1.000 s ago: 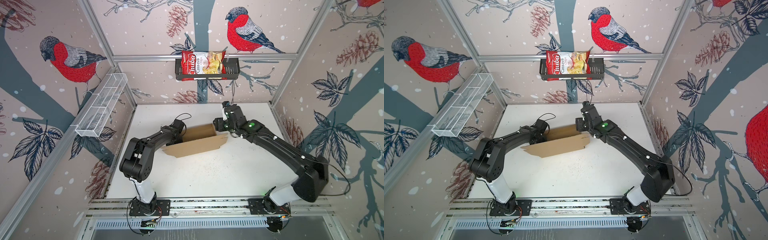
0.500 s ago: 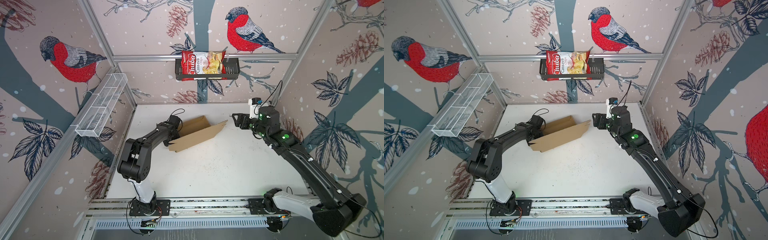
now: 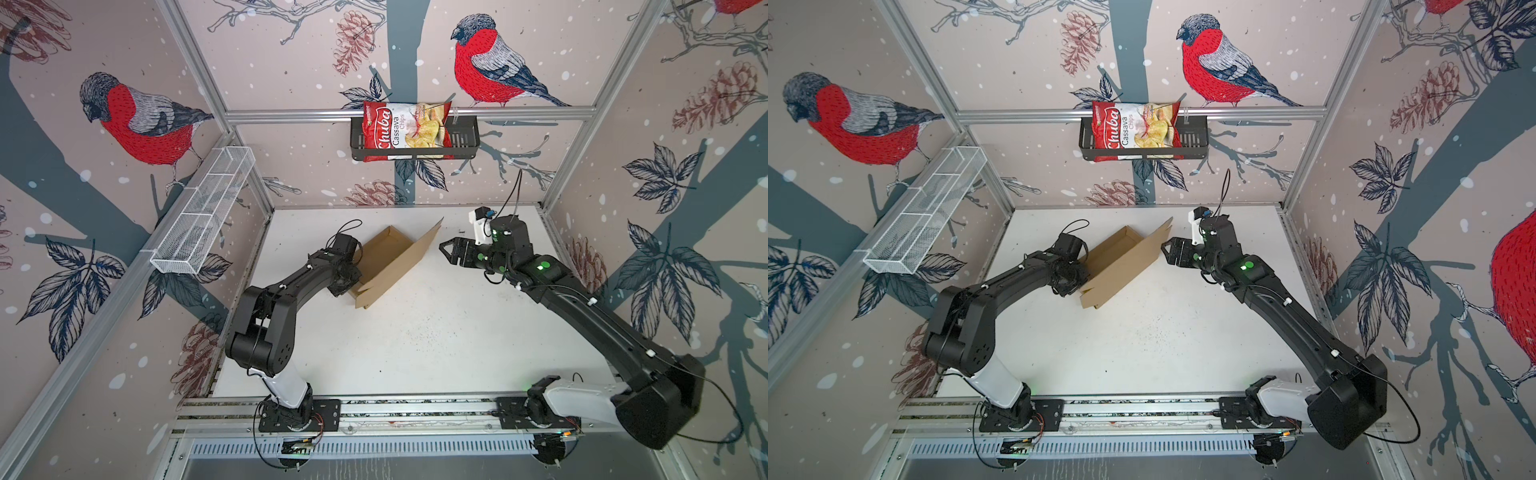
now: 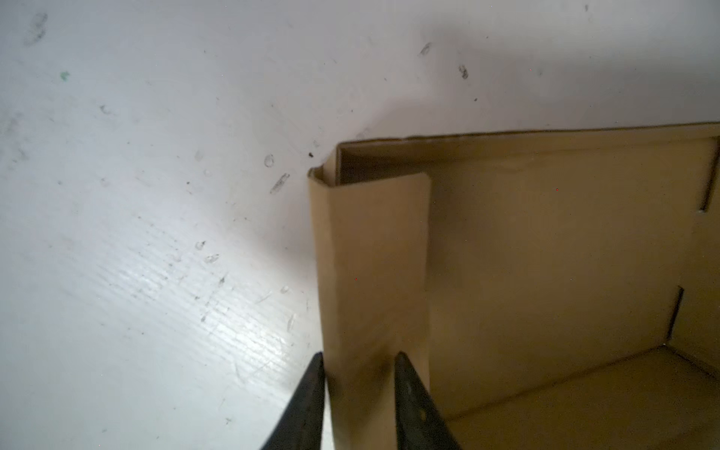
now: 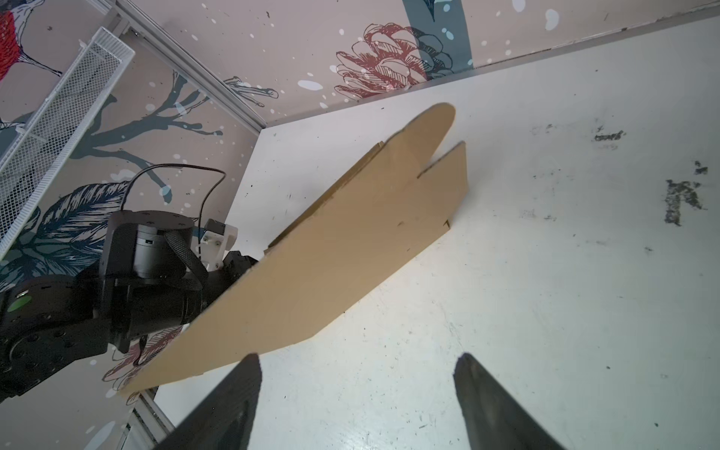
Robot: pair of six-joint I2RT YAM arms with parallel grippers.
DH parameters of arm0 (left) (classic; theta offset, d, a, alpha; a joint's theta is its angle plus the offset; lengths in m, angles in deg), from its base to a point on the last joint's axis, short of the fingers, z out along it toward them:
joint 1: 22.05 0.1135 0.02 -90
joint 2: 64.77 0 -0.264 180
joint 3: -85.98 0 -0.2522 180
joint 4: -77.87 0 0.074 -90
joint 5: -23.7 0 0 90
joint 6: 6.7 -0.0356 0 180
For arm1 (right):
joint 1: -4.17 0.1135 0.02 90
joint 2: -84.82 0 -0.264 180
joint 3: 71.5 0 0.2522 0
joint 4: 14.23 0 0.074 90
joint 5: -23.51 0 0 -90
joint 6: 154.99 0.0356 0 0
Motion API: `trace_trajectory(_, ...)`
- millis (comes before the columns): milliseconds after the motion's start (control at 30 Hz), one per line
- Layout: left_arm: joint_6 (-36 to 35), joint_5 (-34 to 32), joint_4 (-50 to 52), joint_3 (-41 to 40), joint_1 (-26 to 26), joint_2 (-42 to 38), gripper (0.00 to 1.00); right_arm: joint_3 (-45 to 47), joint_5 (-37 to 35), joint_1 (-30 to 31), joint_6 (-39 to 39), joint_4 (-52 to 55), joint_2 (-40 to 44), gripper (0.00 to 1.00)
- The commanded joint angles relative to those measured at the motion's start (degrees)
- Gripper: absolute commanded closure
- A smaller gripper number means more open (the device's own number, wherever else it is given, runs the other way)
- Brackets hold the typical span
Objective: Assemble paper box
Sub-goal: Rotate the paper box at the center of the table.
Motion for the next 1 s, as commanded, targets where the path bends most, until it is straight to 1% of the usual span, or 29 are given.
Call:
trace_trajectory(0,0.96,-0.26,0.6,-0.12,0.12,-0.83,0.63,-0.28,0.82,-0.04,0.6,-0.17,-1.01,0.21)
trace_trajectory(133,-0.3,-0.78,1.76,0.4,0.2,-2.52,0.53,-0.25,1.07,-0.02,0.3,-0.04,-1.6,0.21)
trace_trajectory(200,-3.94,-1.13,3.62,2.23,0.31,-3.96,0.51,-0.73,0.77,-0.04,-0.56,0.38,-1.65,0.21)
trace_trajectory(300,-14.78,-3.05,7.95,6.97,0.97,-5.43,0.44,-1.47,0.73,-0.41,-1.63,0.91,-1.75,0.21)
trace_trajectory(333,-19.17,-3.8,8.86,8.35,1.23,-5.82,0.44,-1.64,0.8,-0.46,-1.91,0.87,-1.72,0.21)
trace_trajectory(367,-24.21,-4.46,9.52,9.78,1.29,-6.14,0.44,-1.68,1.07,-0.43,-2.29,0.66,-1.71,0.21)
trace_trajectory(433,-37.51,-2.52,7.83,11.01,1.34,-6.27,0.43,-1.85,1.27,-0.57,-2.6,0.67,-1.9,0.21)
trace_trajectory(467,-42.91,-3.22,8.3,12.22,1.34,-5.74,0.43,-1.95,1.27,-0.56,-2.62,0.78,-2.1,0.21)
trace_trajectory(533,-53.1,-2.52,7.72,13.61,1.31,-3.7,0.42,-2.04,1.35,-0.52,-2.37,0.86,-2.62,0.21)
trace_trajectory(567,-56.35,-4.4,8.24,15.08,1.28,-1.53,0.38,-2.04,1.35,-0.55,-2.21,1.15,-2.93,0.21)
trace_trajectory(600,-59.8,-4.02,8.84,16.57,1.42,0.74,0.38,-2.12,1.42,-0.52,-2.12,1.36,-3.18,0.21)
trace_trajectory(633,-62.01,-5.06,9.96,19.09,1.43,3.71,0.37,-2.17,1.67,-0.53,-2.08,1.72,-3.49,0.21)
trace_trajectory(667,-64.19,-4.85,10.73,21.63,1.66,6.73,0.37,-2.21,1.71,-0.52,-2.01,2.13,-3.73,0.21)
trace_trajectory(700,-66.89,-3.28,11.2,23.47,1.74,9.22,0.37,-2.28,1.55,-0.57,-2.02,2.55,-3.86,0.21)
trace_trajectory(767,-69.92,-4.42,10.65,28.17,2.26,14.91,0.37,-2.21,1.41,-0.53,-2.19,3.06,-3.89,0.21)
trace_trajectory(833,-71.23,-3.12,11.58,33.89,3.37,20.07,0.38,-2.12,1.22,-0.49,-2.02,3.16,-3.7,0.21)
trace_trajectory(900,-72.5,0.82,13.75,39.82,4.29,24.7,0.4,-1.95,1.34,-0.43,-1.78,3.24,-3.59,0.21)
trace_trajectory(933,-73.09,2.64,14.98,41.9,4.53,26.86,0.41,-1.86,1.26,-0.45,-1.56,3.28,-3.45,0.22)
trace_trajectory(967,-73.32,3.05,15.3,42.96,4.61,28.64,0.43,-1.79,1.1,-0.33,-1.42,3.4,-3.27,0.22)
